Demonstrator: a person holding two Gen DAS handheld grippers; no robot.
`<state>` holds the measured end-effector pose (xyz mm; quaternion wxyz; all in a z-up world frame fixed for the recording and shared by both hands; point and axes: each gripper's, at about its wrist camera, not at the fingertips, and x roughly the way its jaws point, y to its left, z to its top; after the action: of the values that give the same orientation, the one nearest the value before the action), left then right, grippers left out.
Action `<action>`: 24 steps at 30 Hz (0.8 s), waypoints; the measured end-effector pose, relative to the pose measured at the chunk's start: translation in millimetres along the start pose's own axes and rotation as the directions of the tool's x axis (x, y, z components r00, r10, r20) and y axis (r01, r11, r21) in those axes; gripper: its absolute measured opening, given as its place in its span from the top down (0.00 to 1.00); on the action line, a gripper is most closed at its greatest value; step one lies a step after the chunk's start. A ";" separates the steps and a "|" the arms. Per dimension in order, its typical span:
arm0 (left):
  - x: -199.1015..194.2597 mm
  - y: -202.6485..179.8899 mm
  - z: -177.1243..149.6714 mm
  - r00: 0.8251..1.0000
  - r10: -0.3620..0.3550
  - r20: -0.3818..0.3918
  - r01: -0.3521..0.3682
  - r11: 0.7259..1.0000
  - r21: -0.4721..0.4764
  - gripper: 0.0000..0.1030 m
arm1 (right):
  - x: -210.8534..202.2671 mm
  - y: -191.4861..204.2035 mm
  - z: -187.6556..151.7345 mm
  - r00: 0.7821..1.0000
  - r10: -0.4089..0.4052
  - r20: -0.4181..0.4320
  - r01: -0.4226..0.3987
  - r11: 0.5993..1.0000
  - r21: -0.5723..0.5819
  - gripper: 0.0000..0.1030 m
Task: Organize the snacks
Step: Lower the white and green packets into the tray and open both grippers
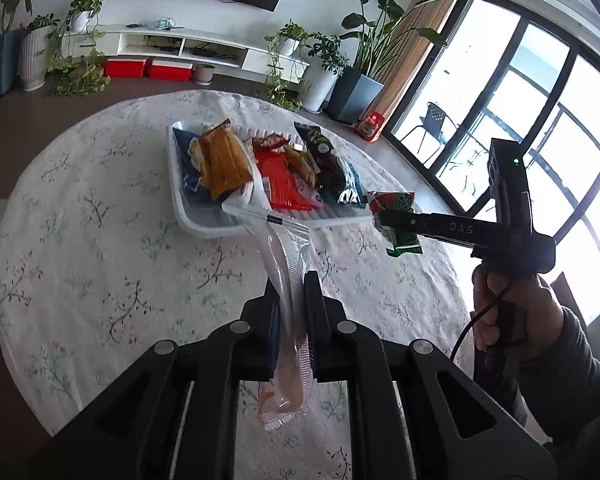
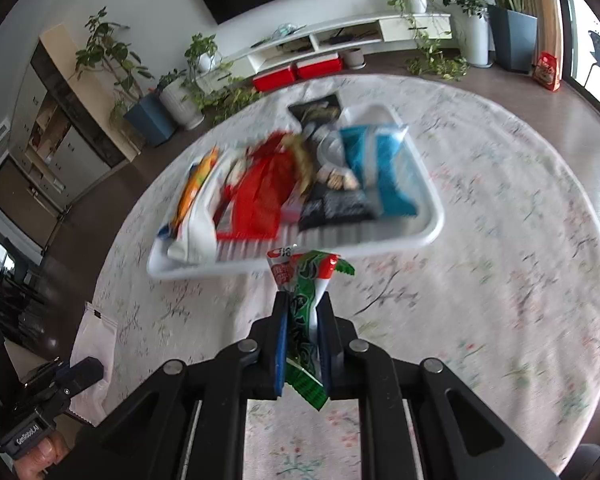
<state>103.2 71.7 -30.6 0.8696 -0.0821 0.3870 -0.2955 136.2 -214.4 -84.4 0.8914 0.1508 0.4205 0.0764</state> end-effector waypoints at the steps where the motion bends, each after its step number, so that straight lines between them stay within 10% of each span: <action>1: 0.4 -1.2 10.4 1.000 0.000 0.009 0.000 1.000 0.009 0.91 | -4.8 -2.5 6.3 1.000 -0.004 0.014 0.004 1.000 0.001 0.86; 13: 57.5 -20.2 146.6 0.999 0.029 0.040 -0.032 0.995 0.091 0.91 | -28.0 35.7 113.2 0.990 0.060 0.124 -0.047 0.994 -0.102 0.85; 24: 153.6 -1.5 146.4 0.992 0.098 -0.074 -0.093 0.992 0.080 0.91 | 61.2 46.6 124.1 0.998 0.043 -0.042 -0.048 0.992 -0.117 0.85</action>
<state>289.0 -30.8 -25.3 0.8696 -0.0185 0.4122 -0.2711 270.5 -179.7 -38.8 0.8882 0.1061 0.4294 0.1243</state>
